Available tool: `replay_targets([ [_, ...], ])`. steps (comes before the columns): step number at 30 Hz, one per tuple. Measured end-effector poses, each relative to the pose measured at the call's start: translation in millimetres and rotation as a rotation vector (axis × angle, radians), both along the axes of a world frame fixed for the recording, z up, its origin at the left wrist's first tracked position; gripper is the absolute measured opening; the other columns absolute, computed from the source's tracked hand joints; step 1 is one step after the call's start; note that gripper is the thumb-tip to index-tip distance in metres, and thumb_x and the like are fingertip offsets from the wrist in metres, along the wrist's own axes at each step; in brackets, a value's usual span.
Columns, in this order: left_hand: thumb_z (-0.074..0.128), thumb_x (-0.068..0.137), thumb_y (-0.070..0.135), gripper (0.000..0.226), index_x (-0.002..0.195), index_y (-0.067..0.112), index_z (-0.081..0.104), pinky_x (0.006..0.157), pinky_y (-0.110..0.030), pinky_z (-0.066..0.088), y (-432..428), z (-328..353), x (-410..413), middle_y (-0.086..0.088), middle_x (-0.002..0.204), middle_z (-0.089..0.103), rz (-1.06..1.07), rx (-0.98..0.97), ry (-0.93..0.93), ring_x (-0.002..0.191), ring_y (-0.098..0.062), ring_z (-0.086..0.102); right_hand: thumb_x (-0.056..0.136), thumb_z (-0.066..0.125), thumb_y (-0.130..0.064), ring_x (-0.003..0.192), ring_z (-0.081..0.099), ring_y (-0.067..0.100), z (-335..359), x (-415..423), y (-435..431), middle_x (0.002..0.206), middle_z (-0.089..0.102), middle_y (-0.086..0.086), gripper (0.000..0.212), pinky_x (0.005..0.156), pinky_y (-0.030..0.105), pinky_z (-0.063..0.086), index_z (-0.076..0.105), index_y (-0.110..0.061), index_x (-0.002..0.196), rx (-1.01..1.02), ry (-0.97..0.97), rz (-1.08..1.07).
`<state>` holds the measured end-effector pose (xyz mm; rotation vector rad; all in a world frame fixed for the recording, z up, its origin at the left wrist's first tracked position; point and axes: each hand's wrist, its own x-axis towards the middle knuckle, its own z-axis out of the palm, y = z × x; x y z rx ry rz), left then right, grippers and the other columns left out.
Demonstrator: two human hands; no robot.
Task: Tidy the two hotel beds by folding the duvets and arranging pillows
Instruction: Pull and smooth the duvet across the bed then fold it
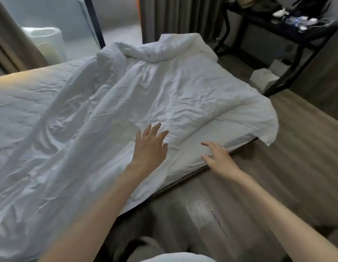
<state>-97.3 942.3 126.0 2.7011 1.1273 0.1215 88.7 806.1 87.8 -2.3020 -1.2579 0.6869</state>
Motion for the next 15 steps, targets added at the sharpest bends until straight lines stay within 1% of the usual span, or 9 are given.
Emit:
replay_targets([
  [5, 0.042, 0.100, 0.032, 0.047, 0.147, 0.029, 0.035, 0.119, -0.044, 0.007, -50, -6, 106, 0.003, 0.159, 0.017, -0.159, -0.070, -0.019, 0.148, -0.021, 0.008, 0.094, 0.057, -0.024, 0.131, 0.038, 0.030, 4, 92, -71, 0.143, 0.044, 0.004, 0.046, 0.108, 0.038, 0.031, 0.046, -0.019, 0.138, 0.002, -0.007, -0.185],
  [8, 0.042, 0.100, 0.034, 0.047, 0.146, 0.027, 0.036, 0.118, -0.042, 0.010, -57, -12, 164, 0.003, 0.158, 0.020, -0.240, -0.054, -0.011, 0.147, -0.020, 0.014, 0.094, 0.056, -0.024, 0.132, 0.037, 0.029, 3, 142, -96, 0.146, 0.042, 0.003, 0.047, 0.108, 0.038, 0.030, 0.045, -0.020, 0.140, -0.011, -0.026, -0.277],
  [11, 0.043, 0.099, 0.034, 0.048, 0.146, 0.027, 0.036, 0.117, -0.041, 0.015, -51, -26, 224, 0.002, 0.157, 0.024, -0.313, -0.041, 0.005, 0.145, -0.021, 0.019, 0.094, 0.055, -0.024, 0.132, 0.037, 0.029, -2, 191, -103, 0.147, 0.041, 0.002, 0.047, 0.107, 0.038, 0.030, 0.045, -0.020, 0.140, -0.017, -0.041, -0.332],
  [15, 0.044, 0.099, 0.033, 0.050, 0.147, 0.025, 0.034, 0.117, -0.040, 0.017, -36, -58, 307, 0.000, 0.157, 0.025, -0.367, -0.096, 0.053, 0.145, -0.021, 0.020, 0.095, 0.054, -0.024, 0.133, 0.035, 0.028, -17, 260, -85, 0.148, 0.039, 0.000, 0.049, 0.107, 0.036, 0.029, 0.042, -0.020, 0.142, -0.054, -0.082, -0.331],
])
